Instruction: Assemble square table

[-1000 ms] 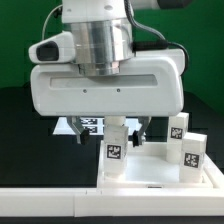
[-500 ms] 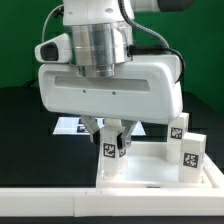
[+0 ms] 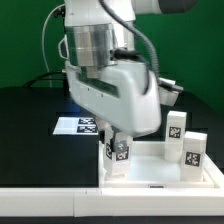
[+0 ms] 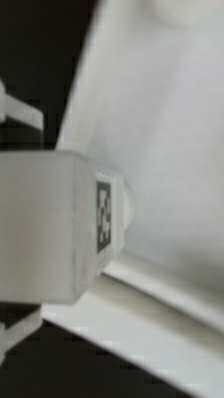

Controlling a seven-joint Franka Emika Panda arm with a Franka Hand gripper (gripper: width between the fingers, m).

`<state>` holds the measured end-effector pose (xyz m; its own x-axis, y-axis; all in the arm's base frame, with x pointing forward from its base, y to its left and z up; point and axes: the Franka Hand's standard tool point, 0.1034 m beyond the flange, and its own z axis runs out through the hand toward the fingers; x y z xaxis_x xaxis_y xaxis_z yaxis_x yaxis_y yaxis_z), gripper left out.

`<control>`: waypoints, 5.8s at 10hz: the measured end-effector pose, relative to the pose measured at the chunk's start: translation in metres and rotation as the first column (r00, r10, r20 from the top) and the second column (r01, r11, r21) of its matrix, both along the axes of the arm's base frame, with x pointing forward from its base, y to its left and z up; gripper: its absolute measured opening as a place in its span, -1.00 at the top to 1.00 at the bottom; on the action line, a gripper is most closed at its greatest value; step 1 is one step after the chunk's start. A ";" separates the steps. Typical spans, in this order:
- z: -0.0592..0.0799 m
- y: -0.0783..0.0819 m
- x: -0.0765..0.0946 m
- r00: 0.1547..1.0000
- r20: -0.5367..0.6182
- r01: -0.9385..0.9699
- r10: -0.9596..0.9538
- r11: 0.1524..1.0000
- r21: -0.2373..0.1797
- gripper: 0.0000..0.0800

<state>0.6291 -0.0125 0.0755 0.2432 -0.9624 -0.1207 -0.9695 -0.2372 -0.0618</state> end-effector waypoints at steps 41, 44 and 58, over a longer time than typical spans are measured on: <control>0.000 0.015 0.007 0.438 0.057 -0.880 0.897 0.441 -0.174 0.01; -0.001 0.012 0.006 0.733 0.066 -0.662 0.677 0.732 -0.161 0.28; -0.004 0.006 0.001 0.887 0.110 -0.447 0.449 0.893 -0.047 -0.61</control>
Offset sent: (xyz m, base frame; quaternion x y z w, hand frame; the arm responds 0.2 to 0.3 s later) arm 0.0000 0.0000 0.0000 0.0000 0.0000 0.0650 0.9979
